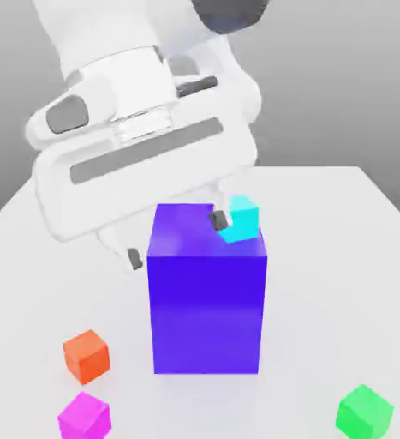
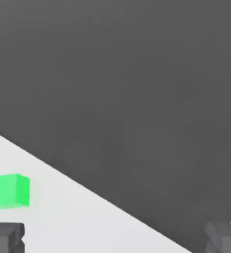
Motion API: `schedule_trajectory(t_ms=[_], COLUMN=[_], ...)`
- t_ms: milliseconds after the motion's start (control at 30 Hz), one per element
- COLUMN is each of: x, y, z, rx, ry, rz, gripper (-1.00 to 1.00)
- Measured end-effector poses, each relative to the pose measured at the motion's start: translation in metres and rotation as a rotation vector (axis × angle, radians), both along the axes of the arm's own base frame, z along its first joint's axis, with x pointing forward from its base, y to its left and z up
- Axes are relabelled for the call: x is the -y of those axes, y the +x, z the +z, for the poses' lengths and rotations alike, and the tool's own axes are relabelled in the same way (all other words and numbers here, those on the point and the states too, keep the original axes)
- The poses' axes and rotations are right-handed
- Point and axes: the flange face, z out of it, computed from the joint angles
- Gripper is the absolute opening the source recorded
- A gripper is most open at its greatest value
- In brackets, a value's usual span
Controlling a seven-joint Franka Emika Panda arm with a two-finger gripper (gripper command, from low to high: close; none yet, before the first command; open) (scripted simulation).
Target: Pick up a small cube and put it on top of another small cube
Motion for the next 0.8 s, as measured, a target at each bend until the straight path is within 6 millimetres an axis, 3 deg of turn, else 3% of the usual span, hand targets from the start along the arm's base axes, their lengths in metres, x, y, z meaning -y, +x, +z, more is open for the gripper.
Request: schedule_trajectory(t_ms=[200,400,533,800], x=[0.016,0.039,0.057,0.092], y=[0.002,-0.007,-0.016,-0.028], z=[-0.078,-0.138,-0.167,-0.203], rx=[-0.055,-0.091,-0.106,-0.118], ry=[-0.049,-0.132,-0.208,-0.379], rz=[0.122,0.247,0.333,0.502], gripper=[0.00,0.00,0.00,0.00])
